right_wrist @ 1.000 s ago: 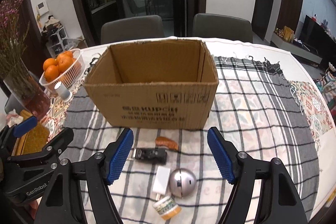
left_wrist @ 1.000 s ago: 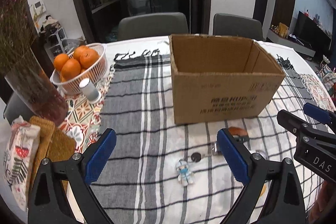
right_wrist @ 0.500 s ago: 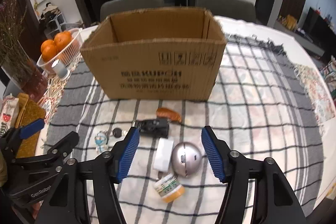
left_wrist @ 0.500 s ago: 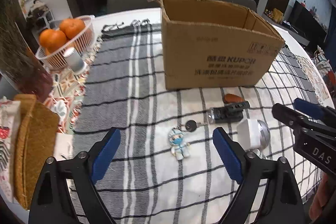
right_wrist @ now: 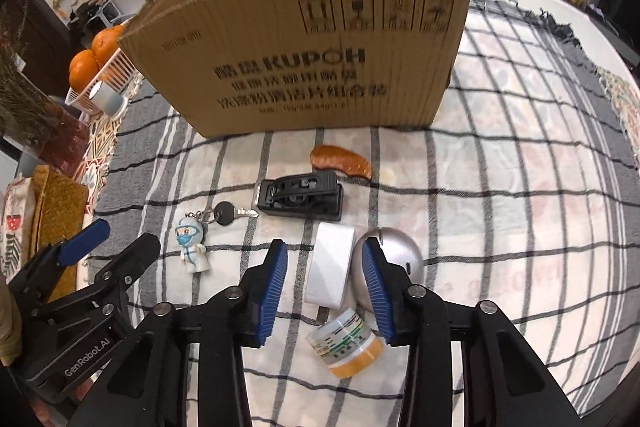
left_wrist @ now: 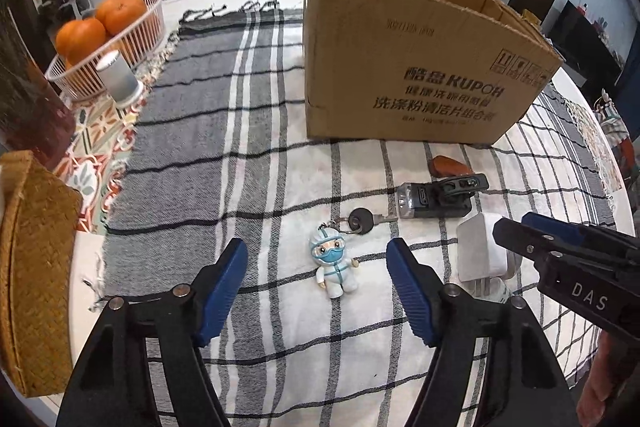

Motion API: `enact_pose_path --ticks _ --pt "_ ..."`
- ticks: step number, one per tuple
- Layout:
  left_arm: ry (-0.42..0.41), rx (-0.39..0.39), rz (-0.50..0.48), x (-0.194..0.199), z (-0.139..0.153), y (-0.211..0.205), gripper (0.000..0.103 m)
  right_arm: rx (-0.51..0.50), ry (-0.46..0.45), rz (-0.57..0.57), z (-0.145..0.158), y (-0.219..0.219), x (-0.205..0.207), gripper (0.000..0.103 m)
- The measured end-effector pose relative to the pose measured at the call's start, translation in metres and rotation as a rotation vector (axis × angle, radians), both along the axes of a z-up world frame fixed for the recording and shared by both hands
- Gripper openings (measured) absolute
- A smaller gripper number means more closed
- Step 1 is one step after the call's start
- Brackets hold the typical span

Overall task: Organize rigid objects
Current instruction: 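Grasp the astronaut figurine with the left tool while the right tool grasps the white plug, then carry the figurine and plug with both tools into the box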

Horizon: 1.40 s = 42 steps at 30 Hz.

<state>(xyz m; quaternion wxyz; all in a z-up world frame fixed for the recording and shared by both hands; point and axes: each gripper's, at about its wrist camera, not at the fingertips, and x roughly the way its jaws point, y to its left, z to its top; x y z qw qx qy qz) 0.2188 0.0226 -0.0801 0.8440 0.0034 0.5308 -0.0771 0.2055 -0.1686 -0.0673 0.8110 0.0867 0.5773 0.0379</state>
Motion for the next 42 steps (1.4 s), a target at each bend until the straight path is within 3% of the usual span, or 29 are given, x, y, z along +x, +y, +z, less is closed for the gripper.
enact_pose_path --ticks 14,25,42 --pt "0.084 -0.031 0.021 0.021 -0.030 -0.004 0.053 -0.004 0.044 -0.012 -0.022 0.001 0.014 0.034" --pt "0.157 -0.065 0.073 0.036 -0.052 -0.007 0.028 -0.026 0.060 -0.003 -0.037 0.009 0.024 0.034" --pt "0.165 -0.082 0.065 0.042 -0.058 -0.006 0.028 -0.039 0.082 0.020 -0.056 0.026 0.033 0.024"
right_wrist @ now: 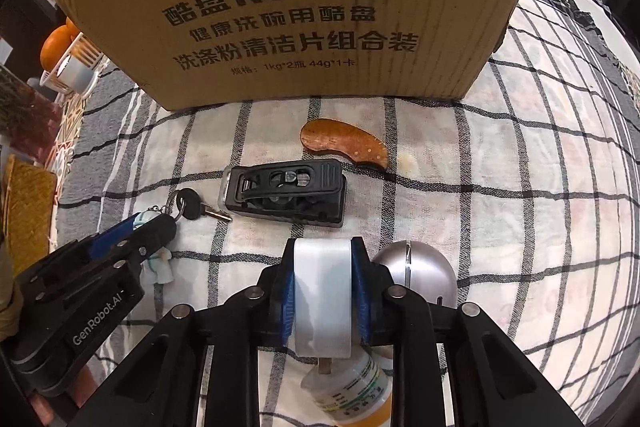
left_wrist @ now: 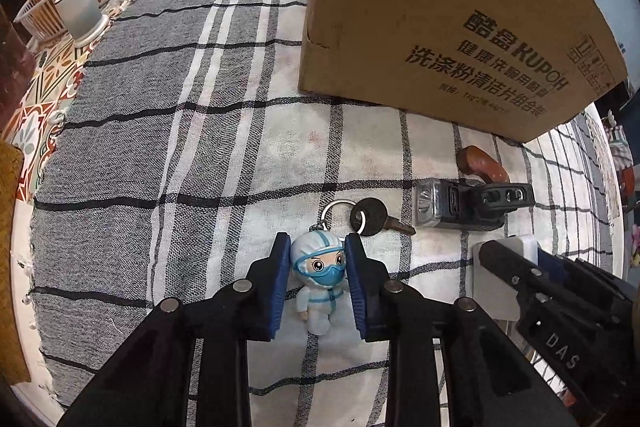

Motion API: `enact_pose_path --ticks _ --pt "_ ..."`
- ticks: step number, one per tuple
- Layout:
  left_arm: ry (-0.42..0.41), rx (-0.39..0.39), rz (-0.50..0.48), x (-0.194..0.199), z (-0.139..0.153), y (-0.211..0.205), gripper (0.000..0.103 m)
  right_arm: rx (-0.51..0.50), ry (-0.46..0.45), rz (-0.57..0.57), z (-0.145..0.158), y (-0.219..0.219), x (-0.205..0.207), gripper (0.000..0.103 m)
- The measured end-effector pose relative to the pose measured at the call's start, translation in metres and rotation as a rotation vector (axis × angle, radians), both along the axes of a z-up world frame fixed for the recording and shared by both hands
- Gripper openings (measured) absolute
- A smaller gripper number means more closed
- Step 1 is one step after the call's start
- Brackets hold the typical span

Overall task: Organize rigid objects
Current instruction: 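Carry the figurine and plug with both tools into the box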

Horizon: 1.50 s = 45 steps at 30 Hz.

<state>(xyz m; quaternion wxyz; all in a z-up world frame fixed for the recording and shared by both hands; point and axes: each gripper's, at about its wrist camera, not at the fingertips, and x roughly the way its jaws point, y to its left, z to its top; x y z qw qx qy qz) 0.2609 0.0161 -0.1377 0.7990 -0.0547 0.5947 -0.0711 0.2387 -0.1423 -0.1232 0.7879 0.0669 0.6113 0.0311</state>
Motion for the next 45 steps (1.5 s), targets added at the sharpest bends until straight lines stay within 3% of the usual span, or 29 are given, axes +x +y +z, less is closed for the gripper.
enact_pose_path --ticks 15,32,45 --pt "-0.141 0.018 -0.068 -0.033 0.048 -0.010 0.028 0.056 -0.115 -0.055 0.038 -0.035 -0.028 0.024" --pt "-0.259 -0.002 -0.103 -0.035 0.100 -0.018 0.028 0.089 -0.231 -0.086 0.079 -0.045 -0.032 0.024" --pt "-0.373 -0.027 -0.145 -0.031 0.159 -0.029 0.028 0.067 -0.385 -0.077 0.143 -0.051 -0.035 0.024"
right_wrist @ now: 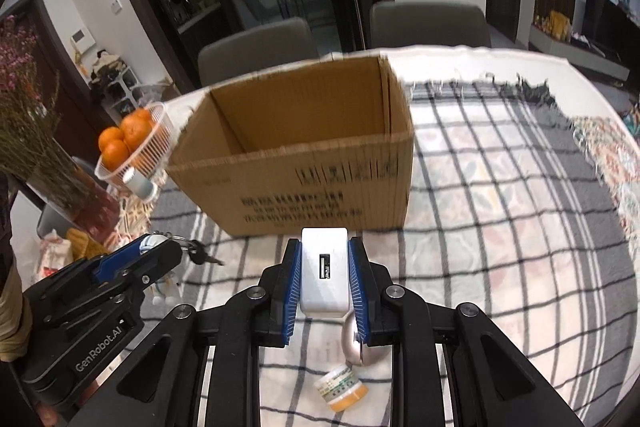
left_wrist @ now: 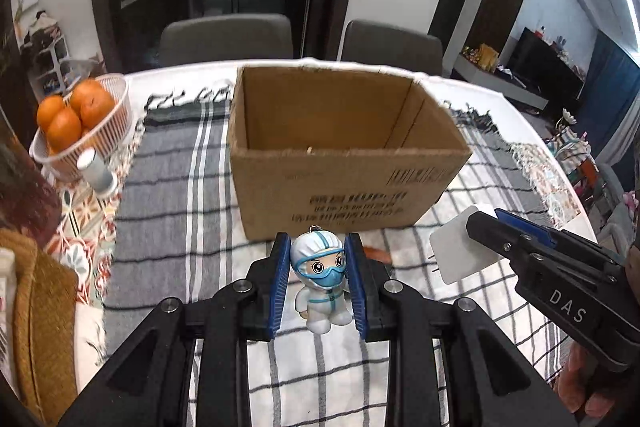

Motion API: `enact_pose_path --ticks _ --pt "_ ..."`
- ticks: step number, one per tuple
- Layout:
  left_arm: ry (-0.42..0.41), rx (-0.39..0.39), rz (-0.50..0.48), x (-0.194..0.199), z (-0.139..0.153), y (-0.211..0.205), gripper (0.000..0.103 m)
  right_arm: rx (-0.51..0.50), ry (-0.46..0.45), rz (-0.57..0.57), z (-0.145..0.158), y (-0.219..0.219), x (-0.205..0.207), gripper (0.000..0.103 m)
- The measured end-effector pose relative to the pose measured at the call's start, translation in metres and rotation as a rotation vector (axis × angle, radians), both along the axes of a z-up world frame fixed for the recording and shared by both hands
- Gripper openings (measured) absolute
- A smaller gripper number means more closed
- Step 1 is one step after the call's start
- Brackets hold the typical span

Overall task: Organize rigid objects
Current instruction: 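Carry the figurine and plug with both tools into the box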

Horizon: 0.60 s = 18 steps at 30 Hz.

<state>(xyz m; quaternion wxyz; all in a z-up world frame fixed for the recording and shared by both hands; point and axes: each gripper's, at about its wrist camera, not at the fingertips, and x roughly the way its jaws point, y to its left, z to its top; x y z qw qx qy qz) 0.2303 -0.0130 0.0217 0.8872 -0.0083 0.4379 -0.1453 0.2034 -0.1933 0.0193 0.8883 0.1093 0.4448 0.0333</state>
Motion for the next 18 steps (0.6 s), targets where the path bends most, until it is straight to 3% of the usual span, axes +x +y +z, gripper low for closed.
enact_pose_path --ticks 9,18 --pt "-0.060 -0.014 -0.027 0.012 0.042 -0.009 0.028 -0.015 -0.102 0.008 0.050 -0.003 0.005 0.024" --pt "-0.072 -0.021 -0.036 0.039 0.067 -0.018 0.028 -0.021 -0.138 0.019 0.079 -0.004 0.022 0.024"
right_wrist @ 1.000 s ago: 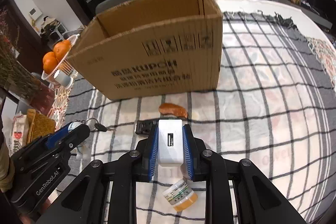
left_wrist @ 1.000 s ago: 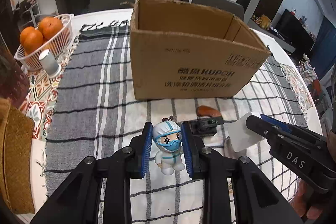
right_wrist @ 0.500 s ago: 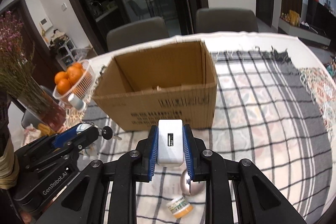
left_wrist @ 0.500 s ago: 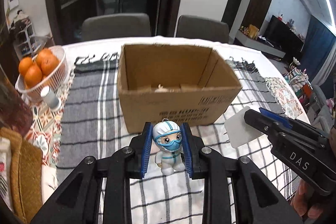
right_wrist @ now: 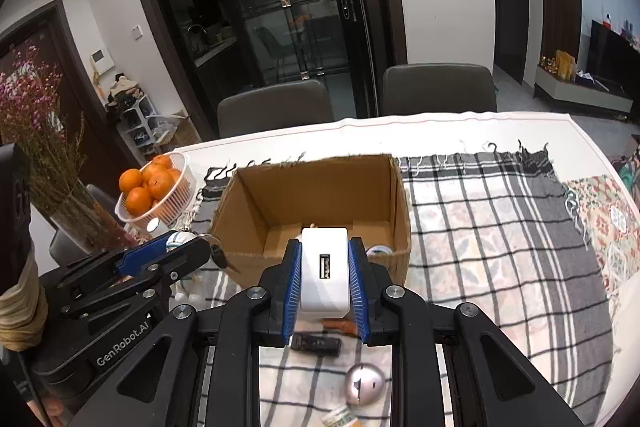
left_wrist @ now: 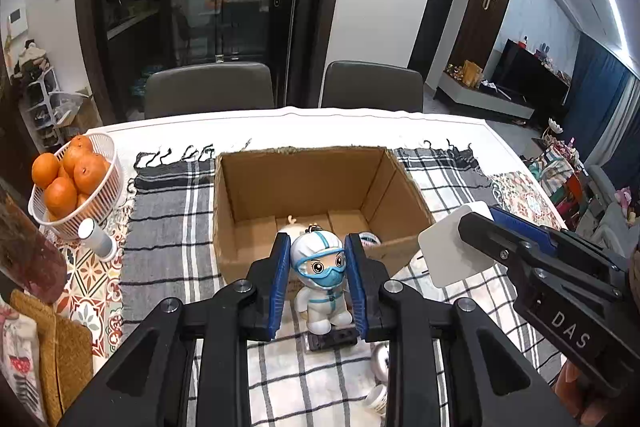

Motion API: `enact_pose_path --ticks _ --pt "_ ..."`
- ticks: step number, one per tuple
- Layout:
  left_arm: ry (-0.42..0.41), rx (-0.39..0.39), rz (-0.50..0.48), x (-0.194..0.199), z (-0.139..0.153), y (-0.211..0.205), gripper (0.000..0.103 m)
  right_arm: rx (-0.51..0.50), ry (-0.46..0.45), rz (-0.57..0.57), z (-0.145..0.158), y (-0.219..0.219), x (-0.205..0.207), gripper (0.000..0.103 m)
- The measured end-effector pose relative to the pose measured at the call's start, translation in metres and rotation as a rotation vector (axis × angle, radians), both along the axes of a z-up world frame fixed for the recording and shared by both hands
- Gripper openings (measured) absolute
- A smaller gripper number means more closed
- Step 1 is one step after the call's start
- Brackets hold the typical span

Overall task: Organize rigid objects
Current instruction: 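Carry the figurine and plug with both tools into the box, then open both tools to release the figurine and plug in the box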

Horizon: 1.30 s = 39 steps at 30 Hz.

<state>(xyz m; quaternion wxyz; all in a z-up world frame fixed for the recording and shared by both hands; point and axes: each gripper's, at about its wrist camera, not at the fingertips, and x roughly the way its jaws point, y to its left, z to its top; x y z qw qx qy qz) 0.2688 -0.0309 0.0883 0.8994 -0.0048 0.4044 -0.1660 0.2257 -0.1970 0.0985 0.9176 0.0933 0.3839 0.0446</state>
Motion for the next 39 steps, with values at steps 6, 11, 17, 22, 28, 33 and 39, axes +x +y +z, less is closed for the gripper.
enact_pose_path --ticks 6,11,17,22,28,33,39 --pt "0.010 0.010 0.007 0.023 0.005 -0.005 0.028 -0.002 0.000 -0.011 0.007 -0.003 0.018 0.024" --pt "0.002 0.037 0.013 0.040 0.006 -0.009 0.028 -0.019 0.014 -0.016 0.007 -0.004 0.038 0.024" --pt "0.022 0.057 0.019 0.065 -0.004 -0.011 0.028 -0.025 0.043 -0.014 -0.001 -0.006 0.063 0.024" --pt "0.052 0.080 0.021 0.087 -0.021 -0.011 0.028 -0.038 0.076 -0.002 -0.015 -0.004 0.084 0.024" --pt "0.098 0.109 0.023 0.105 -0.045 -0.012 0.028 -0.056 0.130 0.012 -0.037 0.002 0.103 0.024" --pt "0.167 0.137 0.014 0.117 -0.074 -0.014 0.028 -0.057 0.177 0.027 -0.058 0.002 0.117 0.024" --pt "0.213 0.174 0.011 0.121 -0.102 -0.018 0.028 -0.055 0.221 0.032 -0.078 0.002 0.124 0.024"
